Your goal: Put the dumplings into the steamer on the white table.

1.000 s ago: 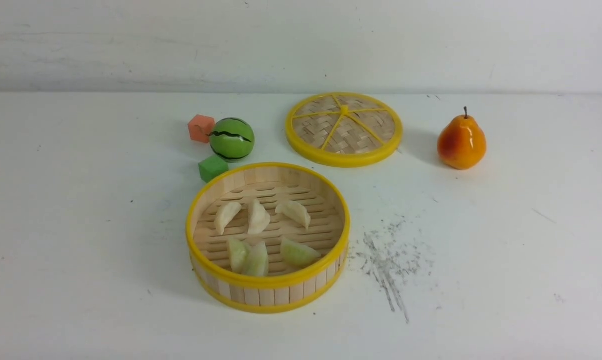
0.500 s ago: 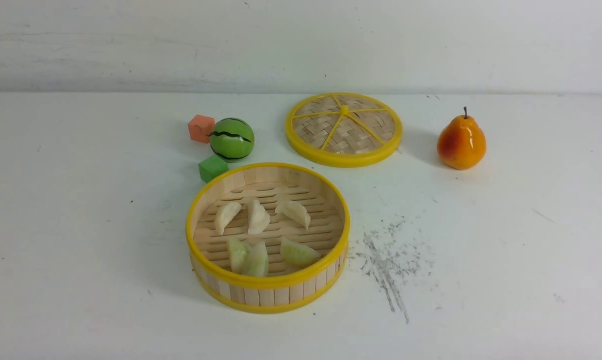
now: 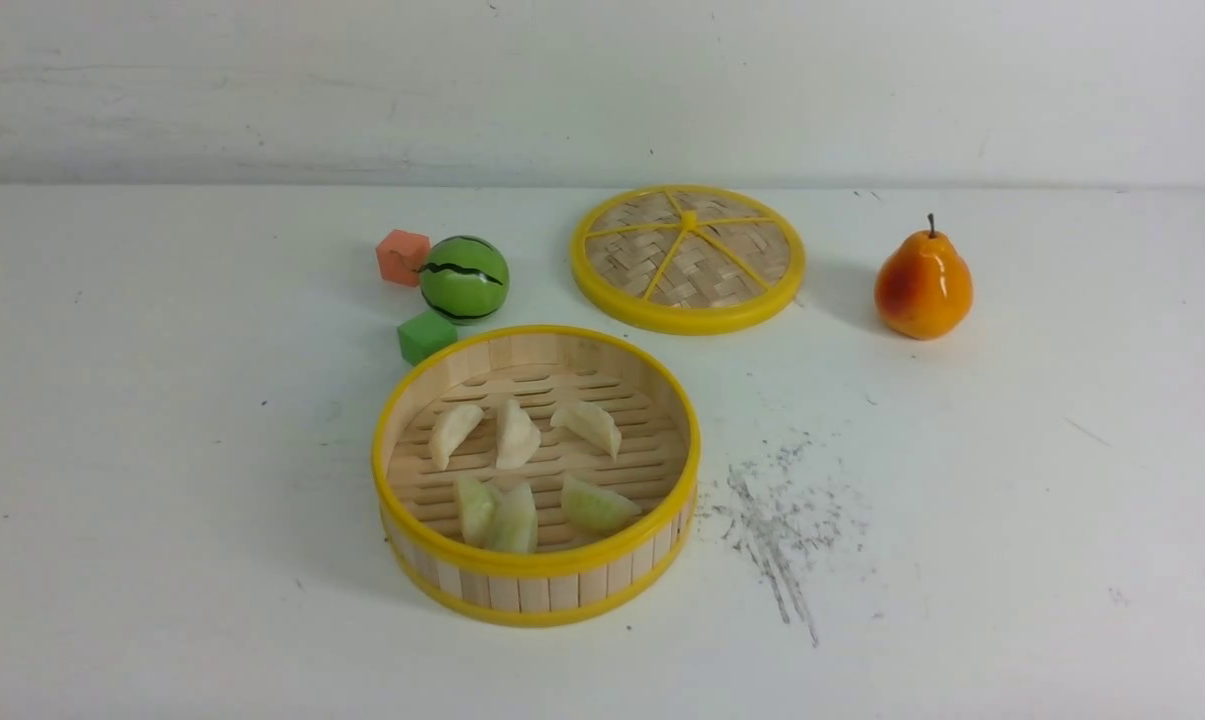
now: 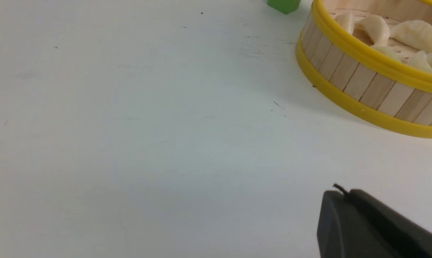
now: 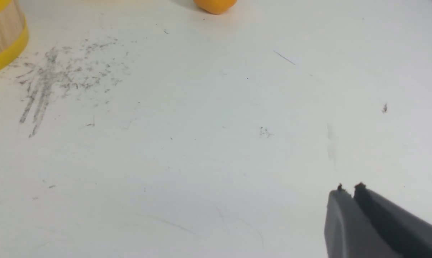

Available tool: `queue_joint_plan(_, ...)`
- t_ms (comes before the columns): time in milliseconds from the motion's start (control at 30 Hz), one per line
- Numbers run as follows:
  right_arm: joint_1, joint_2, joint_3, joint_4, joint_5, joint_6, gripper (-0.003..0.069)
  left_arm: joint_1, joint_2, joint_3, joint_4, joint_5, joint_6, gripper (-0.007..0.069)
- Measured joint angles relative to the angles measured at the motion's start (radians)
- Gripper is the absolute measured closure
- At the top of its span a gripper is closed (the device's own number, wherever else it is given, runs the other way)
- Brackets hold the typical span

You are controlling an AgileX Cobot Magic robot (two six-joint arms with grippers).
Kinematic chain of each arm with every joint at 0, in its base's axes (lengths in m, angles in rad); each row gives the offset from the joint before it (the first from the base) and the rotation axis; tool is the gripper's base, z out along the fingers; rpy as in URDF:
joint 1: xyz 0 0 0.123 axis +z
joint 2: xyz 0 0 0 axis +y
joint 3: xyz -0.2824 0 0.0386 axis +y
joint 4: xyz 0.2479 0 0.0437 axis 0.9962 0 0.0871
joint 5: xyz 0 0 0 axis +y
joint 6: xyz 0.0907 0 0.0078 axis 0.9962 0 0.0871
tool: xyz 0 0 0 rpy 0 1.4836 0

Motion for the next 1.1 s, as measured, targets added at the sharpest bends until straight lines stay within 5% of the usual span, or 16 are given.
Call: queue_joint_plan(1100,0.0,0.0,0.0,0.0,0.0,0.0,0.0587,0.0,0.0,0.0,0.0,0.0,0.0,0.0605)
